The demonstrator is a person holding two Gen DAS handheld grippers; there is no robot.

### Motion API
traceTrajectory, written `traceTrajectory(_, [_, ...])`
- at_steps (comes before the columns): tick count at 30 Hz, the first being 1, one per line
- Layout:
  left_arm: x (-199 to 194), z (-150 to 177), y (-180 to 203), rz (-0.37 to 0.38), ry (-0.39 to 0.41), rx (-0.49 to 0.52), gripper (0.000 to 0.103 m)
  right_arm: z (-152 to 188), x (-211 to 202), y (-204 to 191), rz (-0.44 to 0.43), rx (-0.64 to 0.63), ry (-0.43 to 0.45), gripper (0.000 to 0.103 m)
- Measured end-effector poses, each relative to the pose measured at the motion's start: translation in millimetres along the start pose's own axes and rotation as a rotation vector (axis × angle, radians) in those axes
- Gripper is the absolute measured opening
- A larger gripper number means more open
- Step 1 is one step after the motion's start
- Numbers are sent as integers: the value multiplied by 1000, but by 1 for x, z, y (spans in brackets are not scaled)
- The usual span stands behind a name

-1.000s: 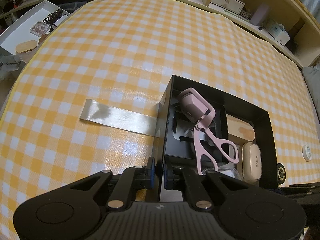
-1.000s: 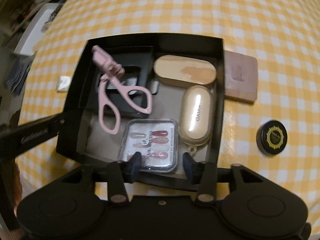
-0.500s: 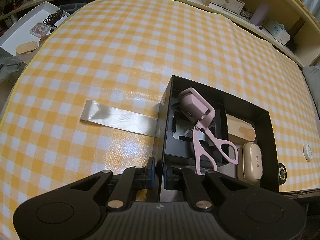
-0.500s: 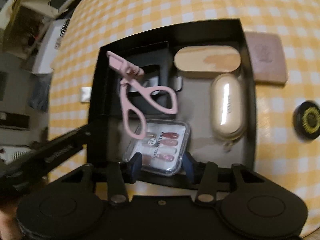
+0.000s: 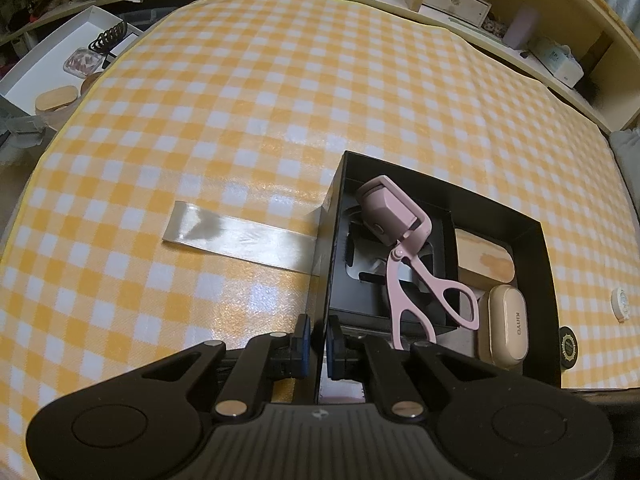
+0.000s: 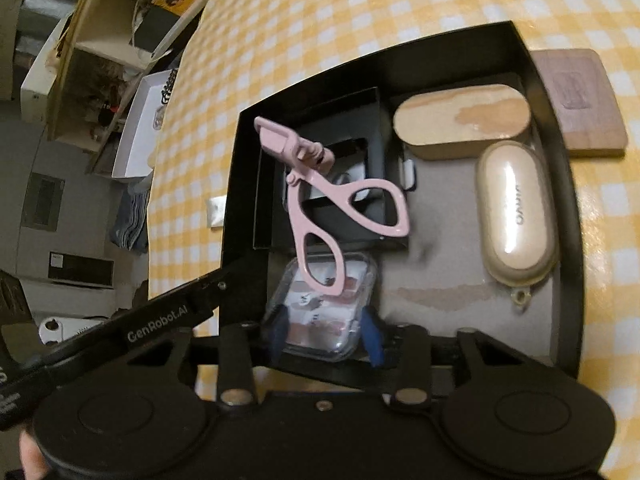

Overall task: Organize rigid objects
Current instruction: 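Lower the clear nail case into the large black box and open the right tool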

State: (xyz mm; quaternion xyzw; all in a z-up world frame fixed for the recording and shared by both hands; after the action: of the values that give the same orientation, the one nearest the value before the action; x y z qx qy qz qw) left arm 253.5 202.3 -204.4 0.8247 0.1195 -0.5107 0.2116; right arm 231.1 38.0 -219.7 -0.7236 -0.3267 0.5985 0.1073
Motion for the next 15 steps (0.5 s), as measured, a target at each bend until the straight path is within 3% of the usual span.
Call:
traceTrajectory(4, [0,0,0,-4,2,3,7,-1,3,-6,45,-70,3,37])
traceTrajectory(15, [0,0,0,-8,3,6,7,-1,-25,-3,32,-121,42,40])
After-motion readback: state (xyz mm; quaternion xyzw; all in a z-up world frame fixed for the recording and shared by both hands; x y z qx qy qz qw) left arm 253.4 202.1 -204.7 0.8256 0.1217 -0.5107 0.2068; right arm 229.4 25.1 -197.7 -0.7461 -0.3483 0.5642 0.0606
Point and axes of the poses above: each gripper's, at about its wrist camera, not at the fingertips, and x roughly the way its jaws point, y to its right, z to its underside, the point moved 10 cm from there along x, roughly the way its jaws point, and after that the axes turned 10 degrees about -x, right-handed, at the moved point
